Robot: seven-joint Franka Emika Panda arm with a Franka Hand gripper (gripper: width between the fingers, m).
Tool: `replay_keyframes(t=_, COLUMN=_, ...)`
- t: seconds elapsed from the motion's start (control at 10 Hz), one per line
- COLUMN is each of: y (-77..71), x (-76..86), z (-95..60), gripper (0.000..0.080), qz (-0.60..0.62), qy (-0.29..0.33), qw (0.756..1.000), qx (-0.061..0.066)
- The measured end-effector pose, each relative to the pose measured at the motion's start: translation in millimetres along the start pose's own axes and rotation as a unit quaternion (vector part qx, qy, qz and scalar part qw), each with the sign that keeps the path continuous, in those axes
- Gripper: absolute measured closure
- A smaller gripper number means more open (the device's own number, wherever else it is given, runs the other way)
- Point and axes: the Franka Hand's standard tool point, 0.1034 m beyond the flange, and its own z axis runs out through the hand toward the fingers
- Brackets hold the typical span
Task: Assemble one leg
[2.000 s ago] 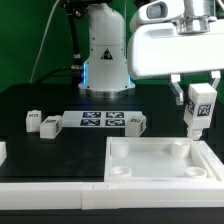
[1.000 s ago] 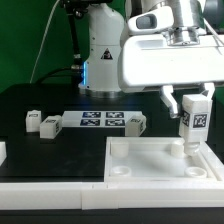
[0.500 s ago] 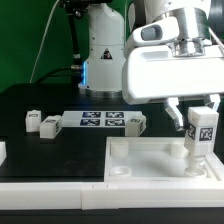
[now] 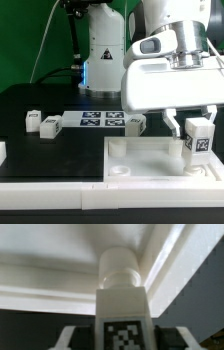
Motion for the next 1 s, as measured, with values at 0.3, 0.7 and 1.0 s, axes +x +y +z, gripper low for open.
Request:
replay_keyframes(t=0.3, y=2.5, x=-6.5, z=7.6, gripper=0.0509, qz=-0.007, qy=-0.004, qw=1.0, qx=-0.001)
replay_keyframes(t=0.7, y=6.8, x=-4.6, z=9.5, gripper=0.0509, qz=-0.011, qy=0.017, qw=1.0, qx=-0.005)
replay_keyframes(t=1.0, y=6.8, x=-4.7, z=9.5, gripper=0.0188, qz=-0.012, qy=0.016, qw=1.0, qx=-0.005)
